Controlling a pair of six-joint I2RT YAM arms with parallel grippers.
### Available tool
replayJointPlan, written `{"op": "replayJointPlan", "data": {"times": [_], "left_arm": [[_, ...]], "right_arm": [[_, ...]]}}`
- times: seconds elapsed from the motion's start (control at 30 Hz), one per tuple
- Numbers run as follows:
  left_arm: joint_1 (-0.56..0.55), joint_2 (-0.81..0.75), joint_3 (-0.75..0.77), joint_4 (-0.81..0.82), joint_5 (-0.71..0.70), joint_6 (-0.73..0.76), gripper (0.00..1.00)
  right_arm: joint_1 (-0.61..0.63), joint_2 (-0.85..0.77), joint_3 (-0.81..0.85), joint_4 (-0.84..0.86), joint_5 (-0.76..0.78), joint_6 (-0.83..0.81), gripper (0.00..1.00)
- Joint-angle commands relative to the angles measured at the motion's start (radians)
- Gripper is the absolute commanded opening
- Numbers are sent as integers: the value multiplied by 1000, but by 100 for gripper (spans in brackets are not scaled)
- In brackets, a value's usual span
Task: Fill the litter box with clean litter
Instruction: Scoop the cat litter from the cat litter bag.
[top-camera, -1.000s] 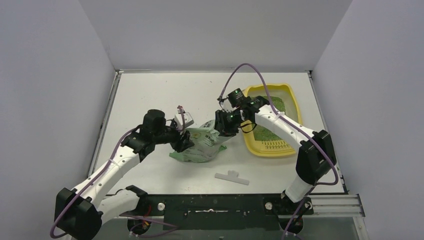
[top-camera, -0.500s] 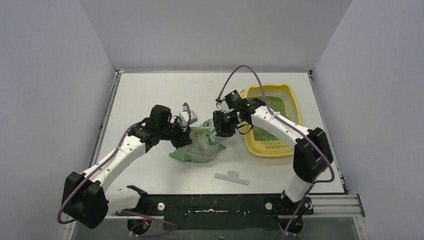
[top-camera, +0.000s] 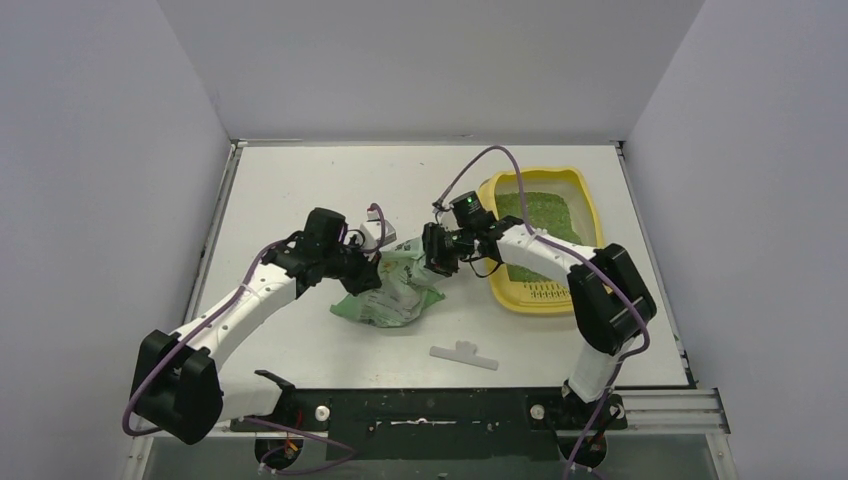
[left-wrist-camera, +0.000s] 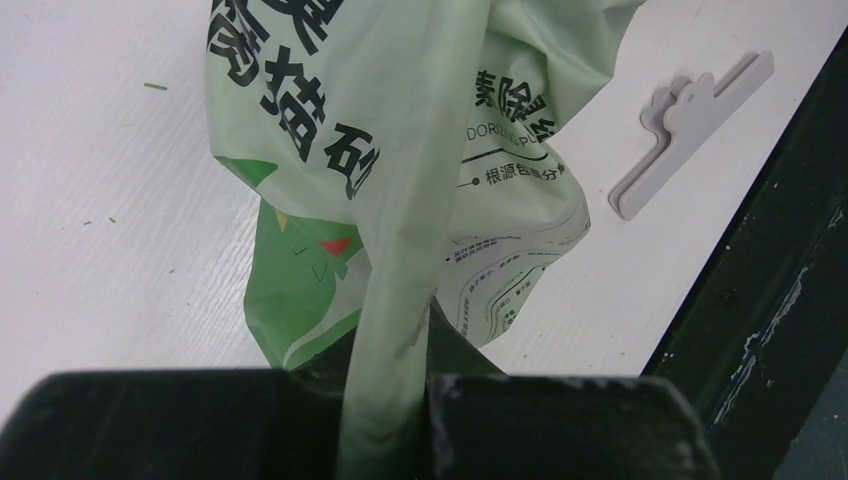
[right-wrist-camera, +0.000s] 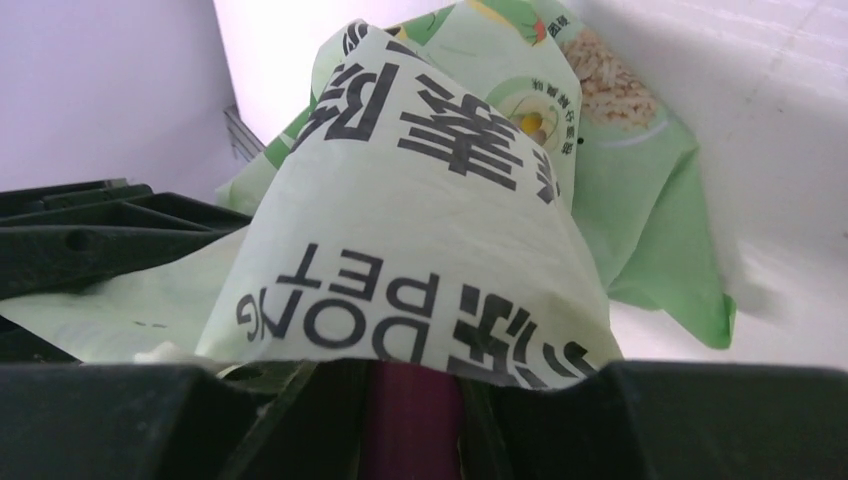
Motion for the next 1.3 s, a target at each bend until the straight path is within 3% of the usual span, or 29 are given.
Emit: {"op": "replayJointPlan", "data": {"times": [0.0, 0.4, 0.63, 0.8, 1.27], "left_arm": [[-16, 14, 43, 34, 79, -19, 0], [-6, -2, 40, 48, 89, -35, 0], [32, -45, 23, 93, 106, -61, 0], [70, -85, 0, 153, 107, -96, 0], [146, -142, -27, 205, 77, -116, 0]], "right_arm": [[40, 61, -76, 244, -12, 109, 0], [10, 73, -243, 841, -118, 463, 0], [-3, 31, -276, 974, -128, 530, 0], [-33, 24, -326, 1205, -150, 669, 0], [-119, -112, -408, 1182, -155, 667, 0]]}}
